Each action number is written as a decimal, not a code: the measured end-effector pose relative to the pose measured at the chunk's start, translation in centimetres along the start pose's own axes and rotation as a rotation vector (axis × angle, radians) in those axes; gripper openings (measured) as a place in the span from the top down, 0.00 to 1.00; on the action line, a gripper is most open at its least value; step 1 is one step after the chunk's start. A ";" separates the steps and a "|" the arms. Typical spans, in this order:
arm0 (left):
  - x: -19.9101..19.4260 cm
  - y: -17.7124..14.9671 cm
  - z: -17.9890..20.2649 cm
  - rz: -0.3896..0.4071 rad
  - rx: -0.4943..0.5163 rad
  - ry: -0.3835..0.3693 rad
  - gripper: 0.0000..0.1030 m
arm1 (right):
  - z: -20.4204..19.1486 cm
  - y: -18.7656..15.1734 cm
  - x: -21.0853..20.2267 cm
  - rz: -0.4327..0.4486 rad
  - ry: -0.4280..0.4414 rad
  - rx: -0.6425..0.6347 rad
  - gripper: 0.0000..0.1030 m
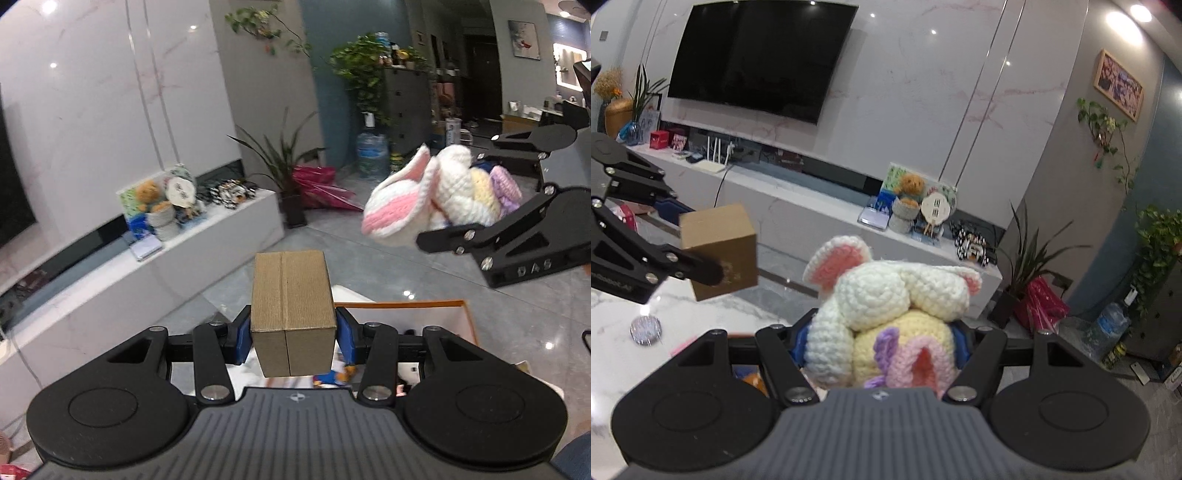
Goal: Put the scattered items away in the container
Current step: 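Carry the bunny plush and cardboard box with both tools over the orange box, then lower both tools into the orange box and open them to release the items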
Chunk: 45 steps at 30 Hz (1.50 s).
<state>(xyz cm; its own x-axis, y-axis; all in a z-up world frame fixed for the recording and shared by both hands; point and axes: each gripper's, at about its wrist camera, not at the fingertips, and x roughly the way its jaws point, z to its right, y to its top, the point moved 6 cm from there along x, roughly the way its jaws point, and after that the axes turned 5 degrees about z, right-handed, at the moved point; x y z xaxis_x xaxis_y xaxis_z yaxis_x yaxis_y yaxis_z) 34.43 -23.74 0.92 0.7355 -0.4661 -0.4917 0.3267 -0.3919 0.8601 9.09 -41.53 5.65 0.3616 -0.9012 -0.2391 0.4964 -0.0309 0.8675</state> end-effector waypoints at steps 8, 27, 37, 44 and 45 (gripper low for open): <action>5.1 -3.5 2.8 -0.070 -0.026 -0.085 0.49 | -0.3 -6.0 2.4 -0.105 0.036 -0.001 0.31; 12.7 -10.9 5.1 -0.266 -0.013 -0.170 0.49 | -3.0 -16.2 7.7 -0.293 0.139 0.023 0.31; 13.6 -12.5 6.1 -0.314 0.014 -0.168 0.49 | -4.3 -18.3 9.0 -0.344 0.185 0.019 0.31; 13.8 -13.8 6.4 -0.345 0.031 -0.172 0.49 | -4.8 -18.9 9.3 -0.375 0.219 0.050 0.31; 13.7 -13.8 6.5 -0.346 0.029 -0.174 0.49 | -4.9 -19.0 9.3 -0.381 0.225 0.047 0.31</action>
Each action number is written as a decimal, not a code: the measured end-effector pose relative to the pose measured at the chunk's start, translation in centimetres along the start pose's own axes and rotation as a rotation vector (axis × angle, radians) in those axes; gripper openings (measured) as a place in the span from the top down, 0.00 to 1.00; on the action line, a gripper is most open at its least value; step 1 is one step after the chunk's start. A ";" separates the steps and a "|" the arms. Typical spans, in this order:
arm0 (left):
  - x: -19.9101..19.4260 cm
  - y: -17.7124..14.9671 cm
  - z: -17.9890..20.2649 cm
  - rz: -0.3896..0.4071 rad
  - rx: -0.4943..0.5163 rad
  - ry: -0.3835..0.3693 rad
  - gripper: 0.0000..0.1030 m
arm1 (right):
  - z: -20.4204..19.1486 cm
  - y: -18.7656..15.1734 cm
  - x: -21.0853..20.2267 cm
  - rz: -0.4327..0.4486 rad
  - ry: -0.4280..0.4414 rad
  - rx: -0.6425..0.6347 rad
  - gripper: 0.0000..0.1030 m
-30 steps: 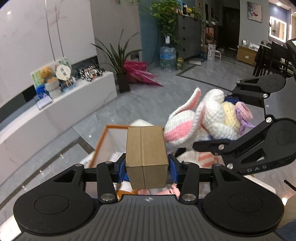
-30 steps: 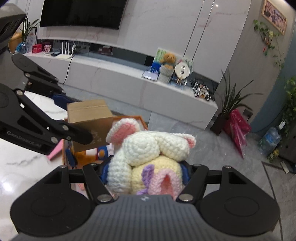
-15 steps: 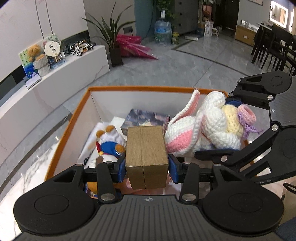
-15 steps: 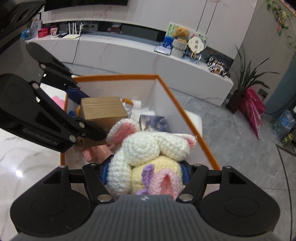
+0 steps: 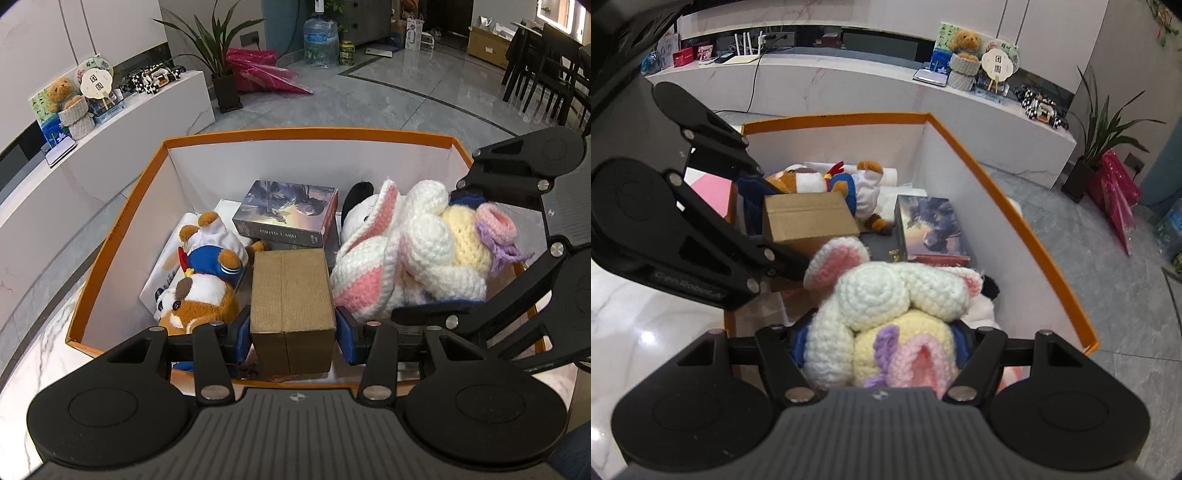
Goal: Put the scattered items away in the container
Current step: 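Lower both tools into the orange box and open them to release the items, then withdraw both tools from the orange box toward the table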
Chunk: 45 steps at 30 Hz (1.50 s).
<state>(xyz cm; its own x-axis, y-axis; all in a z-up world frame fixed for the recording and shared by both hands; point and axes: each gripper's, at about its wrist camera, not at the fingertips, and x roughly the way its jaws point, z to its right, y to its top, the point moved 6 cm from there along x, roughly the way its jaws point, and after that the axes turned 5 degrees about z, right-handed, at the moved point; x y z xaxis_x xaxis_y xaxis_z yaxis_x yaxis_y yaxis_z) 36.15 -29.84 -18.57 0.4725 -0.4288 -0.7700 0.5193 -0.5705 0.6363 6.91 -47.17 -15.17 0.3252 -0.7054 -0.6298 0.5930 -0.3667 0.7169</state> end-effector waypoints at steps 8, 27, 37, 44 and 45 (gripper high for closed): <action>-0.1 -0.2 0.7 -0.020 0.029 -0.014 0.44 | -0.3 -0.4 -0.3 -0.023 0.014 0.006 0.29; -3.8 0.9 0.1 0.062 0.049 0.004 0.28 | 0.2 0.9 -3.5 0.047 -0.025 -0.015 0.21; -9.9 0.0 -6.0 0.163 -0.050 0.057 0.28 | 0.5 2.8 -5.0 0.092 -0.043 -0.001 0.19; -13.5 -0.4 -8.8 0.215 -0.063 0.097 0.28 | -0.7 5.1 -5.6 0.119 -0.044 -0.021 0.19; -14.1 -0.5 -9.1 0.224 -0.064 0.101 0.28 | -0.9 5.5 -5.8 0.126 -0.043 -0.025 0.19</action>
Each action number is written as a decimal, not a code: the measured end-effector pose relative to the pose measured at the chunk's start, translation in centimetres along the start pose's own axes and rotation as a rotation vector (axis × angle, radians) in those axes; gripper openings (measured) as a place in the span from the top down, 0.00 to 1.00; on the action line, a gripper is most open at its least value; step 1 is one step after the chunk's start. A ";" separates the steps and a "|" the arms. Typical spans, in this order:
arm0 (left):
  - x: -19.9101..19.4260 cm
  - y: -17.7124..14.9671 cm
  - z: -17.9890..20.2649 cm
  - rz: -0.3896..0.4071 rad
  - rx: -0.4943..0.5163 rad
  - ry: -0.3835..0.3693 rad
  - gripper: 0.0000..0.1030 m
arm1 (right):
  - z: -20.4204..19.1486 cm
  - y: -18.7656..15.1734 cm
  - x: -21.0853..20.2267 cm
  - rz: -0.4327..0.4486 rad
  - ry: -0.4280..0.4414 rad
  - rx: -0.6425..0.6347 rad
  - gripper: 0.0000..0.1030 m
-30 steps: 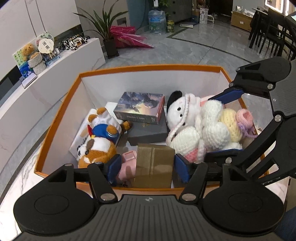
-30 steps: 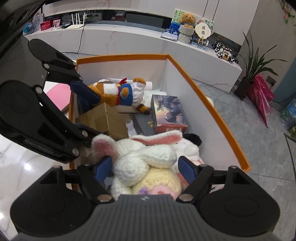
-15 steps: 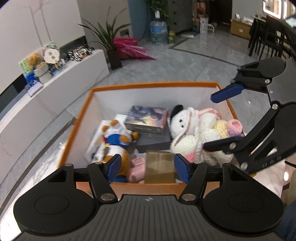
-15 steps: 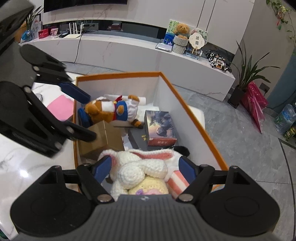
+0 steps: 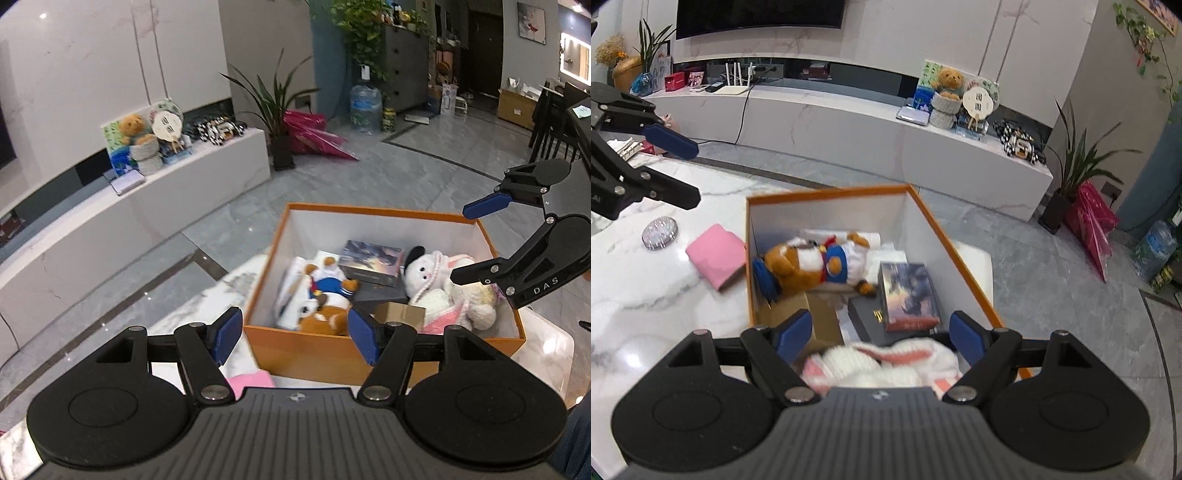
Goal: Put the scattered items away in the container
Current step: 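Withdraw both tools from the orange box toward the table, then move the right tool to the pink pouch while the left tool approaches the glittery compact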
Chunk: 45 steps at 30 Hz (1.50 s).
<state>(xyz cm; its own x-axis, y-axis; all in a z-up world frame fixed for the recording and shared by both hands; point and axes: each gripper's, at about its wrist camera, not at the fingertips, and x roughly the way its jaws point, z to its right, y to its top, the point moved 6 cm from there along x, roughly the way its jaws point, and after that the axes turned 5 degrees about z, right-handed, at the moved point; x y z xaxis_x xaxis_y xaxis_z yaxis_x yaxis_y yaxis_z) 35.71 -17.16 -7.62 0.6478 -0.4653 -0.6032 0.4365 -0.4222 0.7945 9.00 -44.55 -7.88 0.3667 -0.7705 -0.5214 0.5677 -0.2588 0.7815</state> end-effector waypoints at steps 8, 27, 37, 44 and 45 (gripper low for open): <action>-4.4 -0.2 -2.7 0.089 -0.011 0.035 0.23 | -2.5 4.4 -1.1 0.082 0.013 -0.028 0.18; -7.7 -8.8 -12.2 0.160 -0.175 0.107 0.17 | -12.2 8.4 4.4 0.159 0.114 -0.064 0.16; -7.6 -10.7 -15.1 0.158 -0.220 0.146 0.15 | -16.3 9.9 7.4 0.168 0.165 -0.127 0.15; -6.1 -11.7 -15.5 0.145 -0.206 0.150 0.14 | -18.2 9.4 8.8 0.190 0.204 -0.184 0.14; -5.8 -12.0 -15.6 0.145 -0.208 0.150 0.14 | -18.6 9.2 9.2 0.191 0.217 -0.198 0.14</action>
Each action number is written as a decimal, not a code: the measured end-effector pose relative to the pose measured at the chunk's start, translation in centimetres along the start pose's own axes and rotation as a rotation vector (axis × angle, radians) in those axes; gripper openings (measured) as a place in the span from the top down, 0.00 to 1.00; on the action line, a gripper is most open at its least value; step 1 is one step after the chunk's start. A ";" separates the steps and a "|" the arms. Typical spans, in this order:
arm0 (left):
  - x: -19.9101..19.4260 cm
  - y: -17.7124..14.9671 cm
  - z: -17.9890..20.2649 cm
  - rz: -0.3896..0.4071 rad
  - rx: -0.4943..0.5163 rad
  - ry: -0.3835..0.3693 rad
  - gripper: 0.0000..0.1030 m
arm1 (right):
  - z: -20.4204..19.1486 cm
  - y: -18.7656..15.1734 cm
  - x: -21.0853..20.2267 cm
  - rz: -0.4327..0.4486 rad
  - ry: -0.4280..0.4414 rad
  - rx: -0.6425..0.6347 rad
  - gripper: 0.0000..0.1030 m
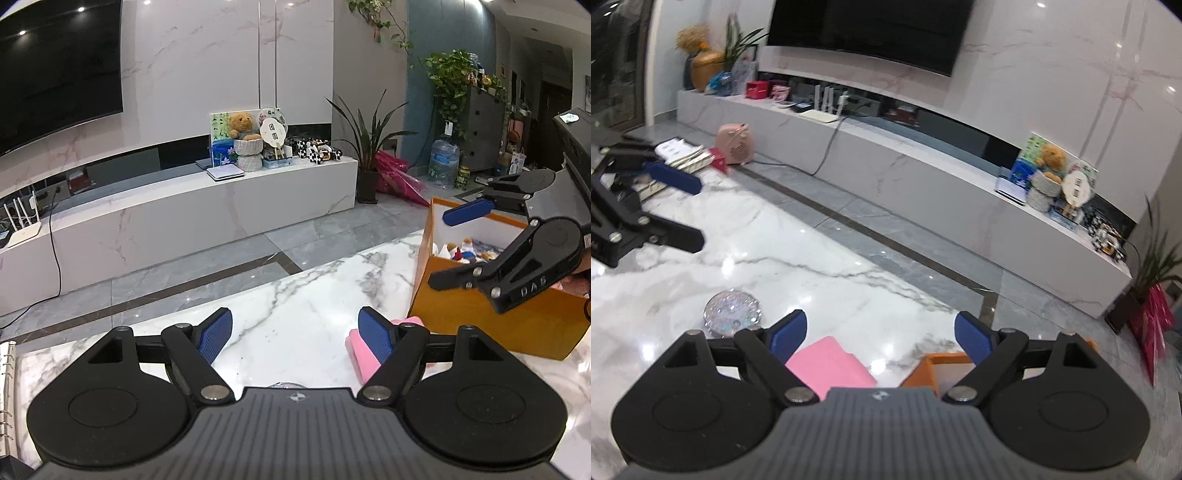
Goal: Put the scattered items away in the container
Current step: 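Move the right tool to the pink pouch while the left tool approaches the glittery compact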
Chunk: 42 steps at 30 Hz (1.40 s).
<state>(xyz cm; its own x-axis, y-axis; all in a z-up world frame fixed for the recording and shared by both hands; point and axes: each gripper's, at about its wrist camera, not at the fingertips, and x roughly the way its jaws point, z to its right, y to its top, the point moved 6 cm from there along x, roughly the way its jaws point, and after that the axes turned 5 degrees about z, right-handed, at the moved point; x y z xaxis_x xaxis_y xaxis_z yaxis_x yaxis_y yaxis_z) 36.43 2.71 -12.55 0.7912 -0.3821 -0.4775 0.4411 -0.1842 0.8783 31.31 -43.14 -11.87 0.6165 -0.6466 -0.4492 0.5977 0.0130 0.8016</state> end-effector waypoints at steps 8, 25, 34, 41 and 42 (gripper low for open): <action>2.7 -3.5 -0.5 -0.056 -0.007 -0.005 0.14 | -3.9 -3.5 2.9 0.000 0.123 -0.135 0.14; 5.3 -8.3 -0.7 -0.139 0.023 0.020 0.14 | -6.2 -7.2 8.0 -0.064 0.098 -0.124 0.07; 6.3 -9.6 -1.0 -0.188 0.005 0.026 0.14 | -6.2 -7.5 9.5 -0.083 0.138 -0.099 0.07; 6.8 -10.4 -1.2 -0.215 -0.014 0.023 0.14 | -6.6 -7.1 10.4 -0.090 0.177 -0.087 0.01; 6.8 -10.4 -1.2 -0.217 -0.015 0.022 0.14 | -6.6 -7.0 10.6 -0.091 0.186 -0.091 0.01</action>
<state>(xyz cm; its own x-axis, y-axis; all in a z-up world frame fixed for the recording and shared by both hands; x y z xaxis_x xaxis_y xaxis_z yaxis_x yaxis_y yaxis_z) 37.74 3.13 -24.94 0.6861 -0.3155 -0.6556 0.6080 -0.2461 0.7548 37.10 -45.05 -24.87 0.6369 -0.4967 -0.5896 0.6937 0.0356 0.7194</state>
